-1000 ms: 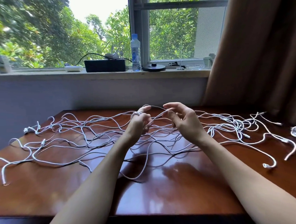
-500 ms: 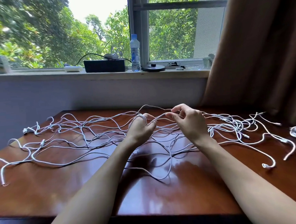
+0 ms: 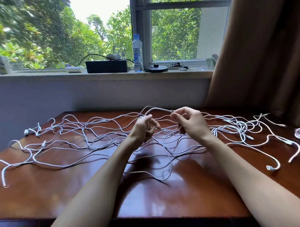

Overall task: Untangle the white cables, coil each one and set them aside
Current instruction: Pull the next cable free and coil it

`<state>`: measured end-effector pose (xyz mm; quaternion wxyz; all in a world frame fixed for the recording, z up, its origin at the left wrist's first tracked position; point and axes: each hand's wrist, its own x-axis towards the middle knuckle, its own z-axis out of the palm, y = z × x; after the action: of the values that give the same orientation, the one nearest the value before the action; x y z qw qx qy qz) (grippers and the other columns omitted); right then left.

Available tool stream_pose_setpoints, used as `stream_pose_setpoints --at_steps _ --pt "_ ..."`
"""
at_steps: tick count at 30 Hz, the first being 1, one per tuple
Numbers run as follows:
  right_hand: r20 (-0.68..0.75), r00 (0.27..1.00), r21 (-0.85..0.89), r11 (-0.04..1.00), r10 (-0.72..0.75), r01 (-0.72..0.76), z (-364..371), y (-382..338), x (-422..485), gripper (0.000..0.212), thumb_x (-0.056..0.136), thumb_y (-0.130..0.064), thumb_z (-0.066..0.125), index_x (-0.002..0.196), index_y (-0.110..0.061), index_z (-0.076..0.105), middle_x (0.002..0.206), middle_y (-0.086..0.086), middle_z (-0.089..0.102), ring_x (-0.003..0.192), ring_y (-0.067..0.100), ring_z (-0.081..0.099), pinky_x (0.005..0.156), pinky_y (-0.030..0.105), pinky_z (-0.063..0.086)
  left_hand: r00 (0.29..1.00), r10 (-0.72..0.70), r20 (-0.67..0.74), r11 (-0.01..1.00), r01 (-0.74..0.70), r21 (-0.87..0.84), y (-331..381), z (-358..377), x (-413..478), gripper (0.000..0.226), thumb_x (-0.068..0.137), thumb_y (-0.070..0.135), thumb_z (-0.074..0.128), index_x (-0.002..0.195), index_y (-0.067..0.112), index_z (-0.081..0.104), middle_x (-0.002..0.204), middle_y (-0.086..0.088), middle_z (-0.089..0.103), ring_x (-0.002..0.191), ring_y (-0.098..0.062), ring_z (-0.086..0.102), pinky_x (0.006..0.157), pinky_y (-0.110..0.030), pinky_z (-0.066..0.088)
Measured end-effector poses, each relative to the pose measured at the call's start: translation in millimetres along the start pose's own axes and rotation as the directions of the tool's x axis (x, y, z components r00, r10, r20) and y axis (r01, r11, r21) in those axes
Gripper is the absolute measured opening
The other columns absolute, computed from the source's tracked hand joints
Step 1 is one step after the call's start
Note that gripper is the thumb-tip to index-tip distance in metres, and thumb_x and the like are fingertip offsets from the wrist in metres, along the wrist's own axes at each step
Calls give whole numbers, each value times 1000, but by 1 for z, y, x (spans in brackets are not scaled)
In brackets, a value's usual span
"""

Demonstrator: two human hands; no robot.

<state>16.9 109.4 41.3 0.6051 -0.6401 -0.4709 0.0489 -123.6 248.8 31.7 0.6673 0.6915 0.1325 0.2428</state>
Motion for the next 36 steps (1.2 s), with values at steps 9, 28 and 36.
stream_pose_setpoints --at_steps 9,28,36 --pt "73 973 500 836 218 -225 -7 -12 5 13 102 -15 58 109 -10 68 57 -5 46 51 13 50 55 23 48 991 -113 68 983 122 -135 3 -2 -2 64 104 41 18 65 4 51 44 5 21 36 -5 11 43 -11 8" --pt "-48 999 -501 866 -26 -2 -3 15 4 22 84 -48 75 79 -26 72 65 -7 68 62 11 65 65 31 53 974 217 59 409 -36 -912 16 -19 -9 28 90 27 35 69 12 46 53 2 28 41 -12 15 40 -26 18" --pt "392 915 -325 915 -99 238 10 1 -13 10 90 -32 76 89 -23 79 56 -1 53 52 5 37 54 26 33 981 10 -196 241 -192 -951 14 -44 1 45 97 41 37 96 0 56 66 -1 35 46 -15 31 47 -22 32"
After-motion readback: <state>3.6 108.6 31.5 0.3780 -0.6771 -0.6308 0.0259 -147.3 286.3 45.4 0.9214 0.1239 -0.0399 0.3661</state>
